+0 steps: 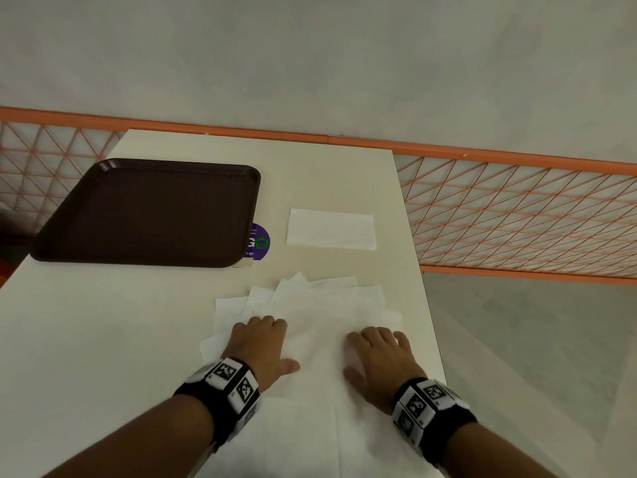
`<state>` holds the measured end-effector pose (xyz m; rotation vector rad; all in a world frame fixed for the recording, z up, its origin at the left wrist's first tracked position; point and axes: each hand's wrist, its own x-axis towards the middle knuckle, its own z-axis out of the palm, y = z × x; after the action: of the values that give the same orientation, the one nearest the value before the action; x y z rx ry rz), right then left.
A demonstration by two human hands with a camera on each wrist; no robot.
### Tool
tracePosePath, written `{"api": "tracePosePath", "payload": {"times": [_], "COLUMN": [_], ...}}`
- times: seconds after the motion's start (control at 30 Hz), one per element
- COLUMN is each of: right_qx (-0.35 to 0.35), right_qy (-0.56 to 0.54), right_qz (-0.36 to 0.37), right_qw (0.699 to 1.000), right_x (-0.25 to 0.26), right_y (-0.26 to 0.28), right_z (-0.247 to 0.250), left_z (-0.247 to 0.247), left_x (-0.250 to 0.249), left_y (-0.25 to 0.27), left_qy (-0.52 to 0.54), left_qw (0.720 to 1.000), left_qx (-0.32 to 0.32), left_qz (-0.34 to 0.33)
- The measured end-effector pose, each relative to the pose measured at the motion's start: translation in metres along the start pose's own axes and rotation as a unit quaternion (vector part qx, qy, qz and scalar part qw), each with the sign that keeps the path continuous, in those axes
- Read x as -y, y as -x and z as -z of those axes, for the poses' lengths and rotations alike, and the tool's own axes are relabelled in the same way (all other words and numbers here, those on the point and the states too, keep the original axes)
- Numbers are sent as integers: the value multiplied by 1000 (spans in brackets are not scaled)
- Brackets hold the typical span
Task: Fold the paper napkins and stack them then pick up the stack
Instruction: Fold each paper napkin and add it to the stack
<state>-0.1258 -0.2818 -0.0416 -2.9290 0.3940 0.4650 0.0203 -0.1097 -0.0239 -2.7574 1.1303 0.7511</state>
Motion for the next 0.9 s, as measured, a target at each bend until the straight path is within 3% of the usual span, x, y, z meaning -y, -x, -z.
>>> {"api": "tracePosePath", "payload": {"times": [0.13, 0.2, 0.27, 0.33, 0.4, 0.5, 0.6, 0.67, 0.77, 0.9], "right_qx": [27, 37, 58, 55, 29, 1, -22, -44, -71, -84], "right_qy": [32, 9, -59, -192, -351, -544, -598, -619, -604, -513], "right_qz": [8, 8, -5, -34, -86, -149, -197, -231, -263, -276], "right_qw": [999, 999, 997, 979, 932, 826, 776, 750, 748, 808], "right_x": [0, 2, 0, -4, -12, -24, -34, -36, -43, -59], "right_y": [-14, -16, -14, -8, -3, -1, -13, -27, -54, -92], "right_z": [17, 23, 23, 21, 15, 13, 17, 21, 33, 59], "left_z": [11, 11, 12, 10, 7, 0, 3, 10, 25, 54], "left_x": [-4, -2, 4, 14, 26, 37, 33, 29, 27, 25], "left_y": [-7, -7, -4, -1, 4, 4, 1, -8, -40, -93], "left_qy": [78, 144, 221, 310, 411, 548, 671, 696, 672, 549], "left_qw": [993, 985, 972, 947, 905, 822, 718, 695, 726, 823], "left_qx": [75, 78, 75, 82, 98, 122, 127, 112, 47, -66], "left_qz": [41, 47, 36, 29, 49, 97, 138, 145, 141, 128]}}
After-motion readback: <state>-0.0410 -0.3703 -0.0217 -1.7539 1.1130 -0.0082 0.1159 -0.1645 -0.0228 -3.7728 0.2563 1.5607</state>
